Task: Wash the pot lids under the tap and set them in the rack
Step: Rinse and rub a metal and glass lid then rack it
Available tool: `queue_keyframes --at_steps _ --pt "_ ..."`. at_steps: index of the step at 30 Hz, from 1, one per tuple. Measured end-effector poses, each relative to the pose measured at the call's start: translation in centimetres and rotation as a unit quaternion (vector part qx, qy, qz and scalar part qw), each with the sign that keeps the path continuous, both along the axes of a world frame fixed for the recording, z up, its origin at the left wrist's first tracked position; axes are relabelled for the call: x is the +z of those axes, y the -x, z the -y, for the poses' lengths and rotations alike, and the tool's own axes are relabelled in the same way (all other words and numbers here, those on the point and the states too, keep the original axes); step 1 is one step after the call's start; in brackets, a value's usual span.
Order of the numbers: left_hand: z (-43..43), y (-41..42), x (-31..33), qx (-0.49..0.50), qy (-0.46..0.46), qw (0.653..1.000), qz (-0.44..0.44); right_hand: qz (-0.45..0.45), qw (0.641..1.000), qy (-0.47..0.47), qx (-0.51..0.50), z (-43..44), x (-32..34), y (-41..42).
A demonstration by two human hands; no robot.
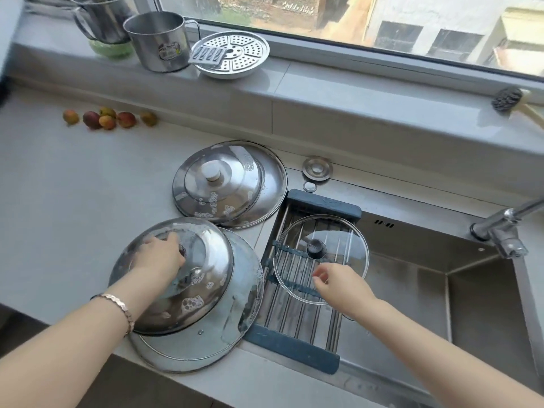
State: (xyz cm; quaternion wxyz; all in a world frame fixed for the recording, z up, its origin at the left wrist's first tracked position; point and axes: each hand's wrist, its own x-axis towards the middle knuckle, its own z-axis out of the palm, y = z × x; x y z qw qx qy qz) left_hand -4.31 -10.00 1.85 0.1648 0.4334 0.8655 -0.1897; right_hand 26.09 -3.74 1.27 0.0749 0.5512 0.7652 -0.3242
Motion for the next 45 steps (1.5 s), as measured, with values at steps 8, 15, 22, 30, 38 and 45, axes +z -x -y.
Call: queue_keyframes --at_steps 8,15,22,30,38,45 --pt "-2.1 -10.8 6.4 -0.174 -0.129 0.975 0.048 -0.244 0.939 0.104 -0.22 0.2 2.2 -0.9" --pt "-3.9 -23.6 7.2 -0.302 -0.171 0.925 0.153 -0.444 0.708 0.299 -0.46 -0.3 2.1 -9.6" --pt "-5.6 -29.6 4.6 -0.221 -0.249 0.897 0.29 -0.492 0.621 0.243 -0.559 0.2 2.3 -20.5" --pt "-7.6 -30.5 2.9 0.295 -0.072 0.644 0.702 -0.485 0.64 0.246 -0.543 -0.4 2.1 -27.1" --pt "-9.3 -33.6 1.5 0.3 -0.168 0.68 0.648 -0.35 0.744 0.134 -0.553 -6.3 -1.5 -28.2" --pt "-11.4 -35.6 2.0 0.298 -0.252 0.722 0.572 -0.249 0.781 0.092 -0.565 -13.7 -2.1 -28.9"
